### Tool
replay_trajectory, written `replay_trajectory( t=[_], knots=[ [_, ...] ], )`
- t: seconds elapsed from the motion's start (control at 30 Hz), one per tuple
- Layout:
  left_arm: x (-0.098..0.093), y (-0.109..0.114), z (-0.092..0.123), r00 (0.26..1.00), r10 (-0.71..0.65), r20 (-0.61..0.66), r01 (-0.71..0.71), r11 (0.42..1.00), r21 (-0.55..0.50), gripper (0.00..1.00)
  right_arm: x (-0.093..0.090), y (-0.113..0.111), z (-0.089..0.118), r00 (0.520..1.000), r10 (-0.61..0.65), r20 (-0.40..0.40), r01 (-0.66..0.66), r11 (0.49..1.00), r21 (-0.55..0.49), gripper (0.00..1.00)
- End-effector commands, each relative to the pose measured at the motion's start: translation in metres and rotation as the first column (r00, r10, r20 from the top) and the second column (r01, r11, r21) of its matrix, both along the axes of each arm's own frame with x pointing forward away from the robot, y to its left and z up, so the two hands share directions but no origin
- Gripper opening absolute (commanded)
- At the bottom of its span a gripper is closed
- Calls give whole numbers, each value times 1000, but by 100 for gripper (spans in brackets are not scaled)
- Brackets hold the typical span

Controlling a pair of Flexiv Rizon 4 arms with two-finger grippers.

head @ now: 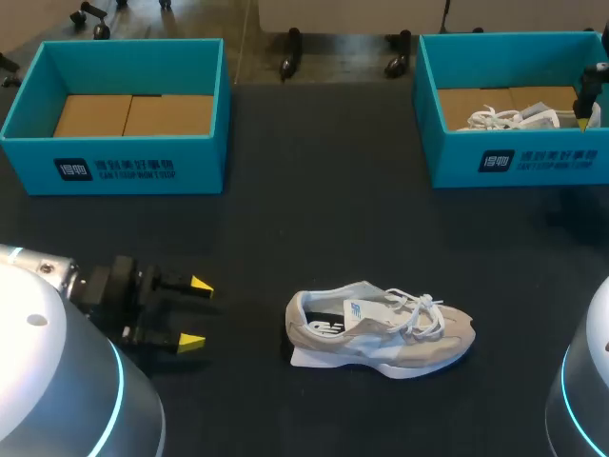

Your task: Take the shoe out of the shoebox, open the shoe tongue, remove and reinsert the insole, then place the shoe into the shoebox

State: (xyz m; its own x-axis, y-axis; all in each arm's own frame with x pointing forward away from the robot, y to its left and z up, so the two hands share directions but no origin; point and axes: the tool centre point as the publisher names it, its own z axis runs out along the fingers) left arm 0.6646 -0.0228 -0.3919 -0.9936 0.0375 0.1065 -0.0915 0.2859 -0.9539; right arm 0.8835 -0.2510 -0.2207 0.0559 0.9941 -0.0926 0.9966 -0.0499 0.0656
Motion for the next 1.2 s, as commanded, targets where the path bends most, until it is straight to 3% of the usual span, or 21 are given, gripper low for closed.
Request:
replay_trajectory(
  t=[0.03, 0.6, 0.83, 1.03, 1.2],
  knots=[
    [2, -19, -1, 1000, 9, -11, -9, 1000, -4, 100, 0, 0, 0, 1000, 0, 0, 0, 1000, -1, 100],
    [4, -24, -2, 999, 9, -37, -9, 1000, -10, 100, 0, 0, 0, 1000, 0, 0, 0, 1000, -1, 100],
    [-3, -58, -25, 999, -42, -28, 42, 999, -6, 100, 0, 0, 0, 1000, 0, 0, 0, 1000, -1, 100],
    [-6, -78, -29, 1000, -19, 0, 19, 1000, 20, 100, 0, 0, 0, 1000, 0, 0, 0, 1000, -1, 100],
    [-7, -89, -24, 1000, -12, 1, 12, 1000, -27, 100, 0, 0, 0, 1000, 0, 0, 0, 1000, -1, 100]
  ],
)
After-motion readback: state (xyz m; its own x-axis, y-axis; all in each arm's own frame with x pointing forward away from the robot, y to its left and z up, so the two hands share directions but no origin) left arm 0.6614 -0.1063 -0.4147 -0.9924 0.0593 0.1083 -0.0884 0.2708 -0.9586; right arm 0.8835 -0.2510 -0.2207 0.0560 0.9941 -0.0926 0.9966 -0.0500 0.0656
